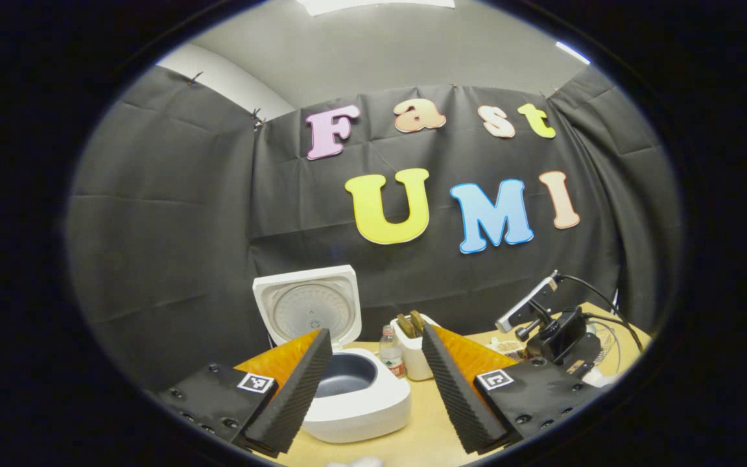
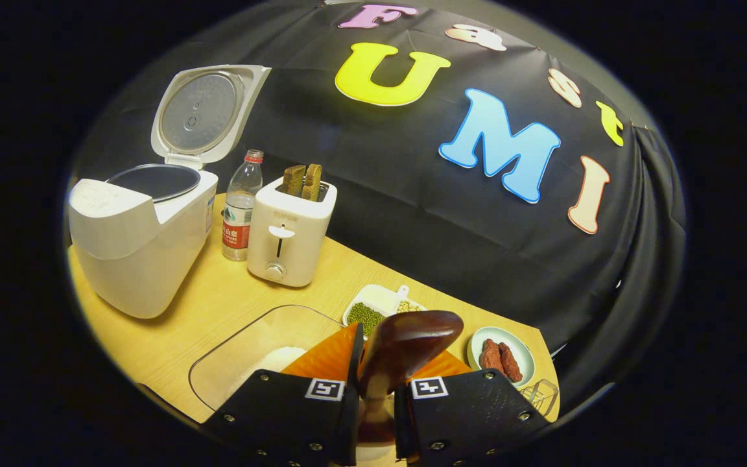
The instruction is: Close the left gripper, press the button to open the rice cooker; take a wooden spoon from the chopstick holder with the right hand, scoop a spoonful of rice and pour it into the rice cooker, then put the wooden spoon back into the chopstick holder.
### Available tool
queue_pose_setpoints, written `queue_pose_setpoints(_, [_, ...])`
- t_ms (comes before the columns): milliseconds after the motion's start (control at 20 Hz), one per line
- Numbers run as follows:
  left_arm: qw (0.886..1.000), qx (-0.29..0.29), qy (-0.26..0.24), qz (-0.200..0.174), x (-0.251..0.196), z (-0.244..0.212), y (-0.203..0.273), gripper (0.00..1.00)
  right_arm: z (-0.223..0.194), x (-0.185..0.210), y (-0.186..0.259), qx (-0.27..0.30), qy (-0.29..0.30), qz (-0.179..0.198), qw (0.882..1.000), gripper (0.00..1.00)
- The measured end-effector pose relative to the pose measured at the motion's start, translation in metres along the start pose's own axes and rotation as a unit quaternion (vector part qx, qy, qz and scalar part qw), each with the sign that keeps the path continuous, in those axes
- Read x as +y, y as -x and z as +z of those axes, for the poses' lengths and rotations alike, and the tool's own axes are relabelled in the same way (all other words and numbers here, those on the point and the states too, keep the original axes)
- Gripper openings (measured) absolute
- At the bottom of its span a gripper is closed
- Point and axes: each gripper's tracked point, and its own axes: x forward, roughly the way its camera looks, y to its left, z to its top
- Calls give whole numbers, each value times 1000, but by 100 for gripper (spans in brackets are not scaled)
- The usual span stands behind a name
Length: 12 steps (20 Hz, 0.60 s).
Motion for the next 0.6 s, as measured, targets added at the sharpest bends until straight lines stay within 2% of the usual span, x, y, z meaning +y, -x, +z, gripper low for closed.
queue_pose_setpoints(300, [1000,3,-2,-2,0,-1,-4,95,-2,25,-3,21,-99,41,994,23])
queue_pose_setpoints(600, [1000,6,-7,1,5,-5,-4,96,8,48,1,31,-204,89,974,23])
